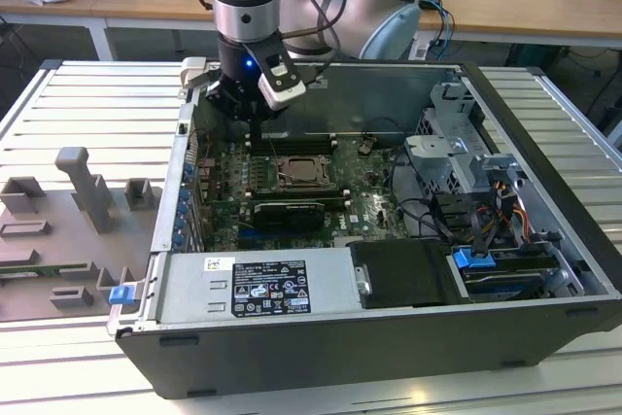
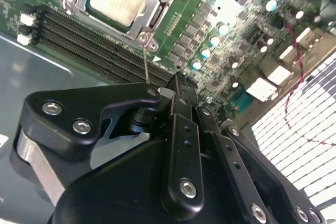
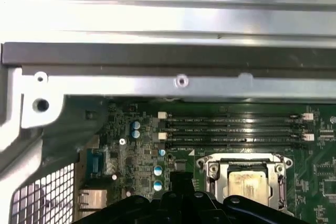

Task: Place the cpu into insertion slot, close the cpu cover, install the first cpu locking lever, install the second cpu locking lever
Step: 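Install the first cpu locking lever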

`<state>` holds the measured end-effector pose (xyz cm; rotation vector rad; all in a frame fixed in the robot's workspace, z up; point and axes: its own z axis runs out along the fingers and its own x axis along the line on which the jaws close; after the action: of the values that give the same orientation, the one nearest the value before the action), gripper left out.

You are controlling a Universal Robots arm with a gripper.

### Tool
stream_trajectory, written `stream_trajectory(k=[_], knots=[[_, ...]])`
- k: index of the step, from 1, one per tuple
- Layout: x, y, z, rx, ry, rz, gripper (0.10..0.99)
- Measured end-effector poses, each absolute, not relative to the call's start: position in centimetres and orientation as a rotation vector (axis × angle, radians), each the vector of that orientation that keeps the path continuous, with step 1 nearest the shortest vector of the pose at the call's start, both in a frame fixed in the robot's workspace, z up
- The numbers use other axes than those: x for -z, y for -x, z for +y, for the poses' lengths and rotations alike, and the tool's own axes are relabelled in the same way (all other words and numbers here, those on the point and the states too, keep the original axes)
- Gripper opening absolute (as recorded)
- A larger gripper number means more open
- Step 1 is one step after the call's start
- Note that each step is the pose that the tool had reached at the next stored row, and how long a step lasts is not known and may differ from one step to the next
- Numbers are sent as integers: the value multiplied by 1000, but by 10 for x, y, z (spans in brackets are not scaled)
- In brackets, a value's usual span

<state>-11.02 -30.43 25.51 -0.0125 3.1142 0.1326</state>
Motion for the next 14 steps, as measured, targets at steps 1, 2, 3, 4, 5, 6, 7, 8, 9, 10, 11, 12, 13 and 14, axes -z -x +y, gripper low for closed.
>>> stream_trajectory(k=[1, 2, 3, 4, 5, 6, 7, 8, 9, 10, 11, 12, 13, 14], knots=[[-255, 110, -302, -133, 12, 3114, 106], [-255, 110, -301, -133, 12, 3114, 106], [-255, 109, -301, -133, 13, 3114, 106], [-255, 108, -300, -133, 13, 3114, 106], [-255, 106, -300, -133, 13, 3114, 106], [-255, 105, -300, -133, 12, 3114, 106], [-255, 104, -300, -133, 12, 3114, 106], [-255, 103, -300, -133, 12, 3114, 106], [-255, 101, -300, -133, 13, 3114, 106], [-255, 100, -300, -133, 13, 3114, 106], [-255, 97, -300, -133, 13, 3114, 106], [-254, 94, -300, -133, 12, 3114, 106], [-254, 91, -300, -133, 12, 3115, 106], [-254, 87, -300, -133, 13, 3115, 106]])
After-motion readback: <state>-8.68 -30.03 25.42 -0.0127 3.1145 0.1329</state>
